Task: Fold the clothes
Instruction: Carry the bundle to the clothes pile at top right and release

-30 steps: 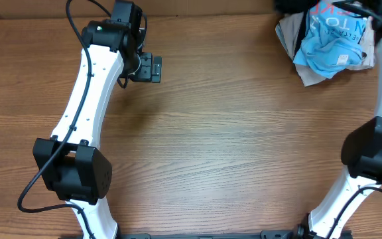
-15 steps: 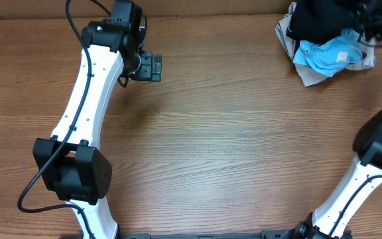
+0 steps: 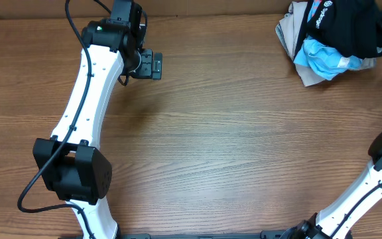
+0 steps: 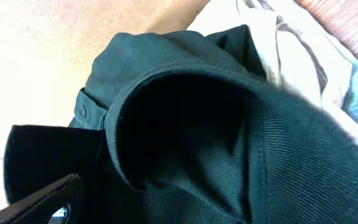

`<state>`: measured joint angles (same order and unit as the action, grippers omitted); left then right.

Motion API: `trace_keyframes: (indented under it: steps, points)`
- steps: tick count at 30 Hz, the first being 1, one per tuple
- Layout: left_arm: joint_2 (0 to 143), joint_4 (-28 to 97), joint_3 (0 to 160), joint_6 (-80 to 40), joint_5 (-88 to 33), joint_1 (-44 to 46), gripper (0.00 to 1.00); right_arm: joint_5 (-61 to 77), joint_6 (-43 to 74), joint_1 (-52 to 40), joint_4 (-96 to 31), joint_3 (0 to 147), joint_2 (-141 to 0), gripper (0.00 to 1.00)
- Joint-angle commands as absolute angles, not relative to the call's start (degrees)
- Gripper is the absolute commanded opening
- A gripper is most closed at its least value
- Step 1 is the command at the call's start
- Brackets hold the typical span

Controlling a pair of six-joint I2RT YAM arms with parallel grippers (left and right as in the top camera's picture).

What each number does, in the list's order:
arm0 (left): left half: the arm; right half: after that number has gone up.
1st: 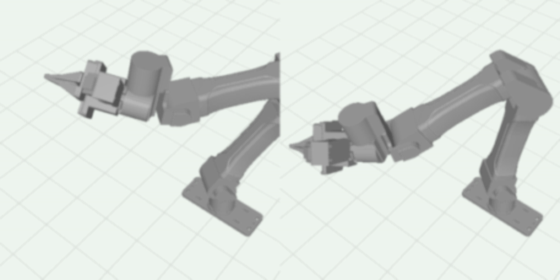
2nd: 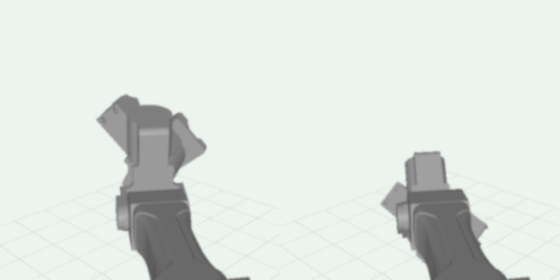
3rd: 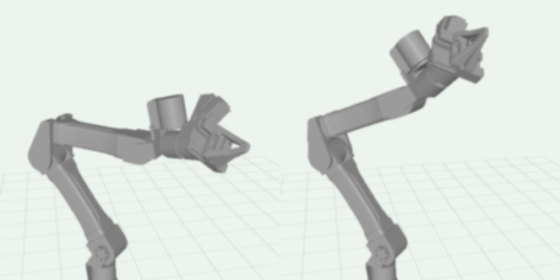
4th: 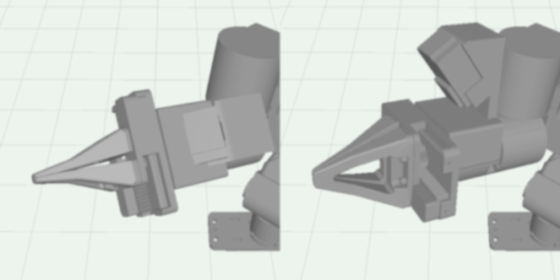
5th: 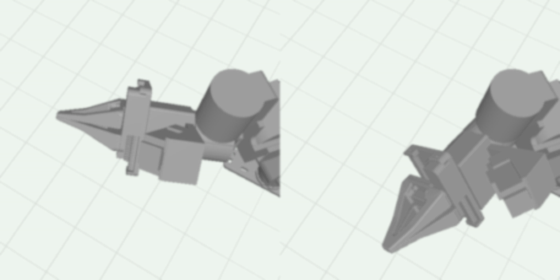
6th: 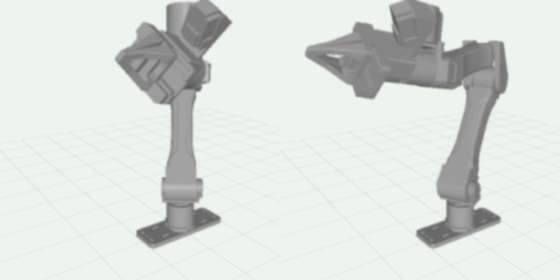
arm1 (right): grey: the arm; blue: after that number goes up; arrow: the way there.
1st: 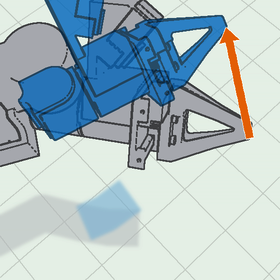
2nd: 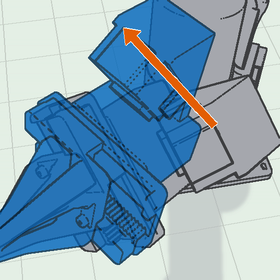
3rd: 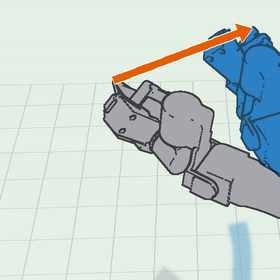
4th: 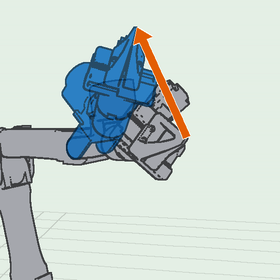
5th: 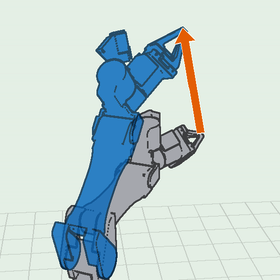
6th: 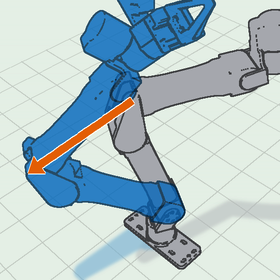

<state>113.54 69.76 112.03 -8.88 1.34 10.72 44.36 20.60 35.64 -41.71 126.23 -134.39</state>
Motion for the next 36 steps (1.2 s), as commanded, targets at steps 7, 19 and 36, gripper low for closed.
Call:
trace_keyframes:
  steps: [7,19,36]
  points:
    - [113.62,69.56,111.83,-9.41,1.98,10.41,1.00,32.88,12.47,32.80,-42.85,127.59,-121.45,1.00]
    - [113.69,69.54,111.83,-9.04,2.13,10.41,1.00,-3.53,4.49,16.27,-41.01,127.57,-120.53,1.00]
    - [114.15,68.38,111.83,-9.02,2.11,10.41,1.00,-3.05,9.50,14.96,-39.59,127.57,-140.35,1.00]
